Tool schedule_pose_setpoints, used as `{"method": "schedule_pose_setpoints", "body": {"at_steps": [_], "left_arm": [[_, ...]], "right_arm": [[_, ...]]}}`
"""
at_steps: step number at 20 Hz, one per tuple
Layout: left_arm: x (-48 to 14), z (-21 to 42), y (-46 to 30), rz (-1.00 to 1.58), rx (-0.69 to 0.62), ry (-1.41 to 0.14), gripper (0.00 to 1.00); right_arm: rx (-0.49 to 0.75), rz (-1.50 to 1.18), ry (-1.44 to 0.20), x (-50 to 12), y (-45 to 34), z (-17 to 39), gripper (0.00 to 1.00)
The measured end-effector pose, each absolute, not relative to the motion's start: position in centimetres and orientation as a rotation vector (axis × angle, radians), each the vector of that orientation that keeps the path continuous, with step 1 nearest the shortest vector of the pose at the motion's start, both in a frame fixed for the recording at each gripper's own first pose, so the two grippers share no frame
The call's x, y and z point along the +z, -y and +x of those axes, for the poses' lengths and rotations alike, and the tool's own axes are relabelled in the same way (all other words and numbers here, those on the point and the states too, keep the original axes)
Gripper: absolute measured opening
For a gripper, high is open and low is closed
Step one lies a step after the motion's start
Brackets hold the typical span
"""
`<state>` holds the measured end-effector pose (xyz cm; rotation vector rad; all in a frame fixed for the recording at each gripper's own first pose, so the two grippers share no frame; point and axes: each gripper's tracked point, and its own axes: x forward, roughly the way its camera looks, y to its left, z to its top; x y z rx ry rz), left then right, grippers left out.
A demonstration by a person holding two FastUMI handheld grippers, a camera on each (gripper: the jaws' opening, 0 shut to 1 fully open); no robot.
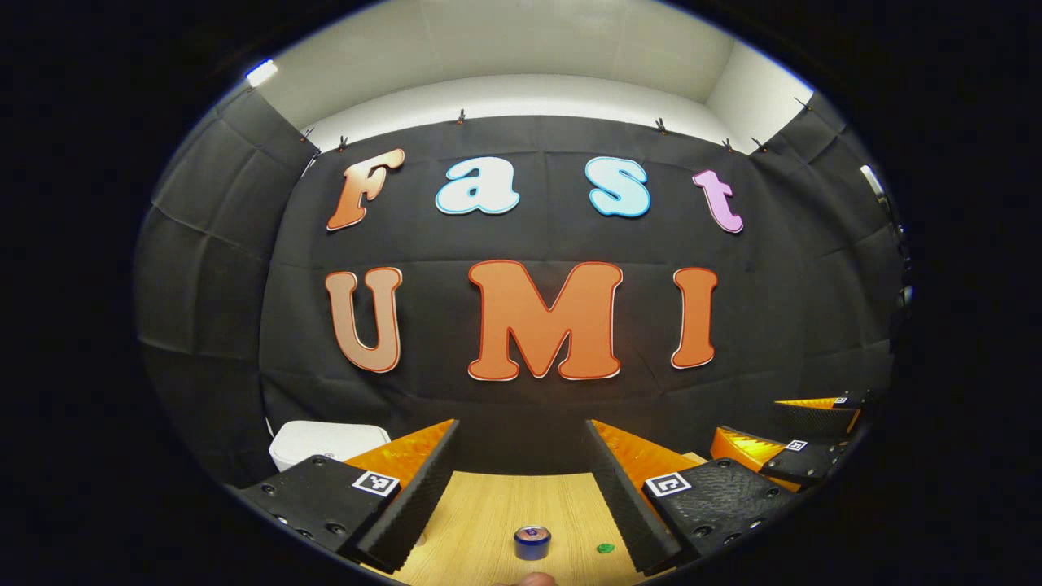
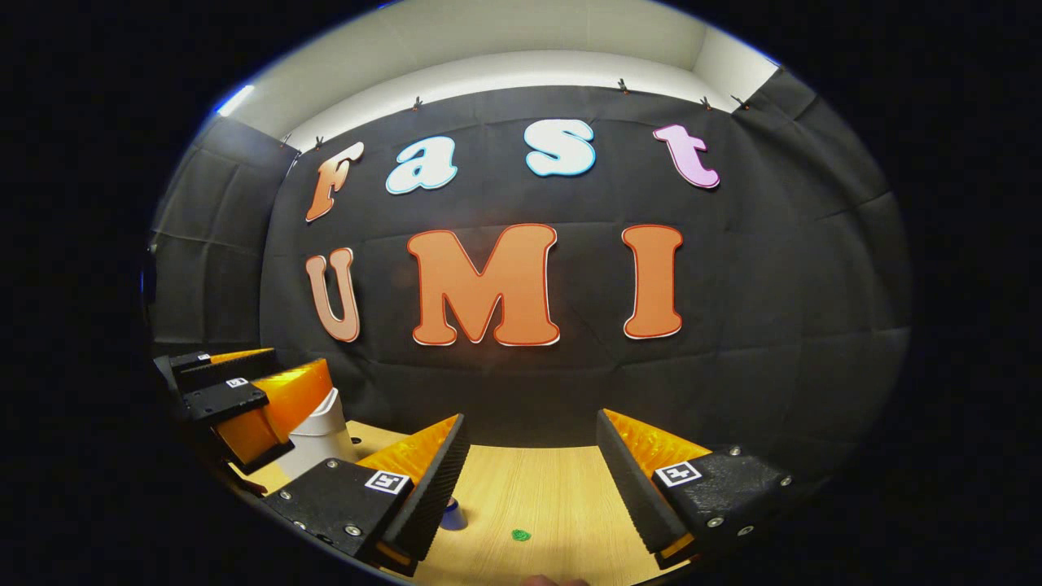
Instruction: Press the lid of the desktop garbage bin to open it, pick up the crumpled paper on the desktop and throw it into the bin, then pick up the pop can on the desktop and drop it into the bin, and finally close the garbage bin lid.
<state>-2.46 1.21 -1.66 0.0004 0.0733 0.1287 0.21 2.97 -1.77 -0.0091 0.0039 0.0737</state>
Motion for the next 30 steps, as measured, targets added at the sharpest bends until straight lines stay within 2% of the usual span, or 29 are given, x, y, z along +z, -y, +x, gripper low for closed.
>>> {"method": "schedule_pose_setpoints", "body": {"at_steps": [8,12,16,18,20,21,24,27,28,29,30], "left_arm": [[1.2,-2.0,-5.1,0.015,0.142,-0.037,0.94],[0.9,-1.6,-5.8,-0.013,0.106,-0.065,0.94],[0.3,-1.3,-7.3,-0.002,0.128,-0.088,0.92],[0.2,-1.0,-8.5,0.016,0.153,-0.1,0.82],[0.2,-0.8,-10.4,0.036,0.196,-0.106,0.77],[0.2,-0.7,-11.3,0.037,0.211,-0.109,0.68],[0.1,-0.6,-14.8,0.041,0.276,-0.123,0.51],[0.1,-0.3,-18.7,0.021,0.329,-0.141,0.26],[0.0,-0.4,-20.1,0.016,0.35,-0.151,0.22],[-0.4,-0.3,-21.4,0.009,0.363,-0.168,0.13],[-0.8,-0.3,-22.5,0.002,0.372,-0.193,0.1]], "right_arm": [[0.058,-0.028,0.0,-1.3,-2.8,0.5,0.94],[0.048,-0.031,-0.004,-1.5,-2.7,0.8,0.94],[0.047,-0.034,-0.009,-1.7,-2.8,1.1,0.94],[0.045,-0.036,-0.007,-1.7,-2.8,1.1,0.94],[0.045,-0.037,-0.01,-1.9,-2.9,1.4,0.94],[0.045,-0.038,-0.011,-1.9,-2.9,1.5,0.94],[0.045,-0.043,-0.013,-2.1,-2.9,1.9,0.94],[0.047,-0.041,-0.021,-2.3,-2.9,2.2,0.94],[0.048,-0.041,-0.023,-2.4,-2.9,2.3,0.94],[0.049,-0.042,-0.023,-2.4,-2.9,2.3,0.94],[0.05,-0.043,-0.024,-2.5,-2.9,2.4,0.94]]}}
